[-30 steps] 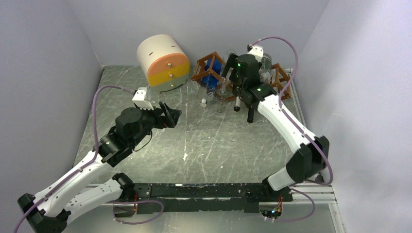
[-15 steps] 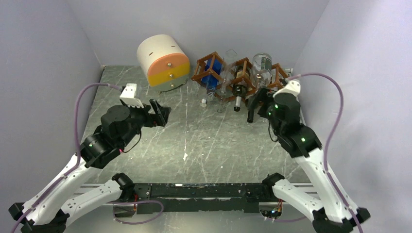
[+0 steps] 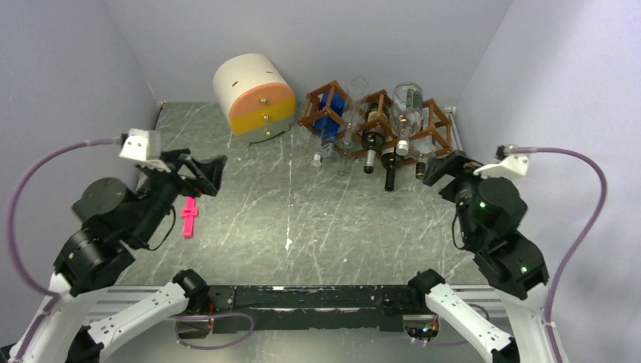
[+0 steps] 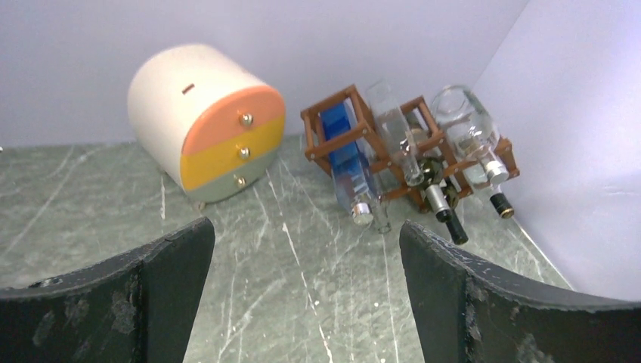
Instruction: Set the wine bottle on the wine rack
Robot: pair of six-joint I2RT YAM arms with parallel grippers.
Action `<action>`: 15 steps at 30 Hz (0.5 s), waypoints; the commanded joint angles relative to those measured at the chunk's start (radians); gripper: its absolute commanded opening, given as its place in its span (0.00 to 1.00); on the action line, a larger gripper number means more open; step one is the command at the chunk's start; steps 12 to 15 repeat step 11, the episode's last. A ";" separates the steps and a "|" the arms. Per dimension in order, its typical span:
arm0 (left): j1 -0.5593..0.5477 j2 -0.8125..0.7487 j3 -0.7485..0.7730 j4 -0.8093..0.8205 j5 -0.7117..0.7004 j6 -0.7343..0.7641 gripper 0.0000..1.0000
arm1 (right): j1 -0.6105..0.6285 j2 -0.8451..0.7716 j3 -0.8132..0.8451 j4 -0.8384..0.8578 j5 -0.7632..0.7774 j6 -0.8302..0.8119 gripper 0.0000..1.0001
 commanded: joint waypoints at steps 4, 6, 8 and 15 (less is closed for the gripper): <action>0.002 -0.073 0.039 0.005 0.036 0.084 0.96 | 0.002 -0.036 0.079 -0.013 0.033 -0.058 0.91; 0.001 -0.081 0.039 0.011 0.029 0.088 0.96 | 0.002 -0.043 0.078 0.000 0.024 -0.072 0.91; 0.002 -0.084 0.041 0.008 0.020 0.090 0.96 | 0.002 -0.050 0.069 0.014 0.018 -0.082 0.91; 0.002 -0.083 0.035 0.005 0.013 0.092 0.96 | 0.002 -0.047 0.064 0.011 0.018 -0.080 0.91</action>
